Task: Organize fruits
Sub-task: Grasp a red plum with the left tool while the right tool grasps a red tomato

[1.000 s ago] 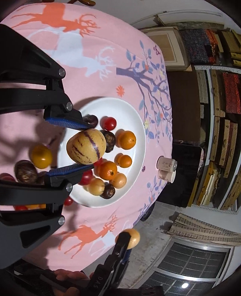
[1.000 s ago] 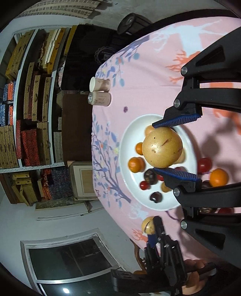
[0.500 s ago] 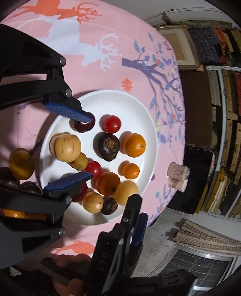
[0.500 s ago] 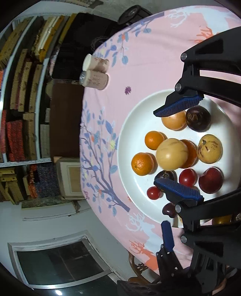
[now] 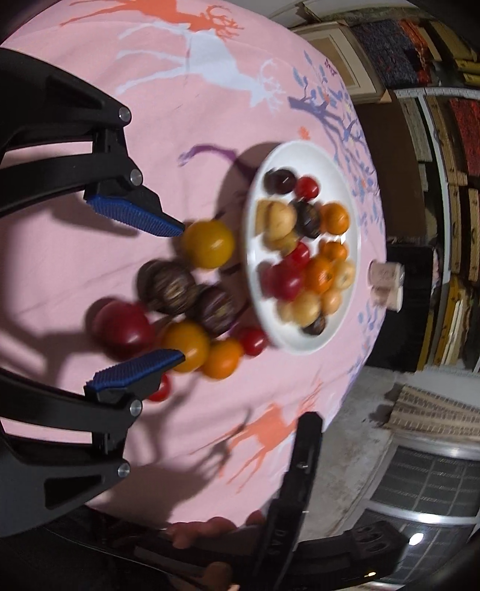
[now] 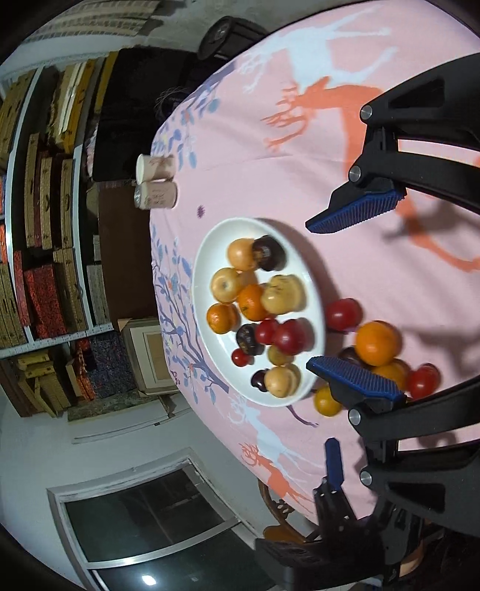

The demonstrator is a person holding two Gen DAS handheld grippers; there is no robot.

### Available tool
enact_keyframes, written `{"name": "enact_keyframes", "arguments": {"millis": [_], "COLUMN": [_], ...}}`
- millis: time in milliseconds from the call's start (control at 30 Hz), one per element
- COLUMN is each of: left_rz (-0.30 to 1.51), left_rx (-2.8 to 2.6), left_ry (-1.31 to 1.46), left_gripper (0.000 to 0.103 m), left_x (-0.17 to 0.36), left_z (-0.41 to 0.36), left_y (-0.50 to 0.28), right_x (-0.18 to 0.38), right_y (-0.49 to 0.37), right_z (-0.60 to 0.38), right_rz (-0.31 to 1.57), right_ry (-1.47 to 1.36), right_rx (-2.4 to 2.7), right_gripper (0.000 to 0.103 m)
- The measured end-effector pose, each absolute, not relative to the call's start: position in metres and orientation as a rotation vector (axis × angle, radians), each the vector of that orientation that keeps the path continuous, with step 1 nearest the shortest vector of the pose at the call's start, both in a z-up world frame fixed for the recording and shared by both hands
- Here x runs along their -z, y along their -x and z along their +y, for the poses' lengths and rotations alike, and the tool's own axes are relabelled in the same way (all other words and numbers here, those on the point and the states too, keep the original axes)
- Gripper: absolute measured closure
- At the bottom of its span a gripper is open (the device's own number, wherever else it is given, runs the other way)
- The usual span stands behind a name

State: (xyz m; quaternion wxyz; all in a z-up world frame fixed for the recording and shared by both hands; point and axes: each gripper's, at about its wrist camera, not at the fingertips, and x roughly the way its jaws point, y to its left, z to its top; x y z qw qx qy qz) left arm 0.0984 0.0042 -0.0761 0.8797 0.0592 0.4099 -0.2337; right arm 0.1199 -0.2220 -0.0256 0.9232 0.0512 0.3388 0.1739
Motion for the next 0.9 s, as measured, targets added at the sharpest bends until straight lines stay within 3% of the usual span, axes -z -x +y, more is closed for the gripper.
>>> {"name": "enact_keyframes", "arguments": {"millis": [267,433,900], "left_rz": [0.900,0.908,0.853], "left_rx": [0.487,0.488,0.407], "left_ry": [-0.187,-0.156,-0.015], "left_gripper": [0.042,0.063,0.063], "left_x": [0.100,0.106,0.085], "left_z": [-0.017,-0.014,0.040], "left_y": [-0.082,-0.085,-0.070], "right_x": [0.044,0.051,0.076], "right_y": [-0.090,-0.084,-0.071], "right_z": [-0.228,-0.226,-0.146], "right_rz": [0.735,0.753,0.860], "right_ry": [-0.153,-0.143,0.130], "right_rx": [-0.353,-0.354,-0.582], "right_gripper": [0.033,0.033,0.034]}}
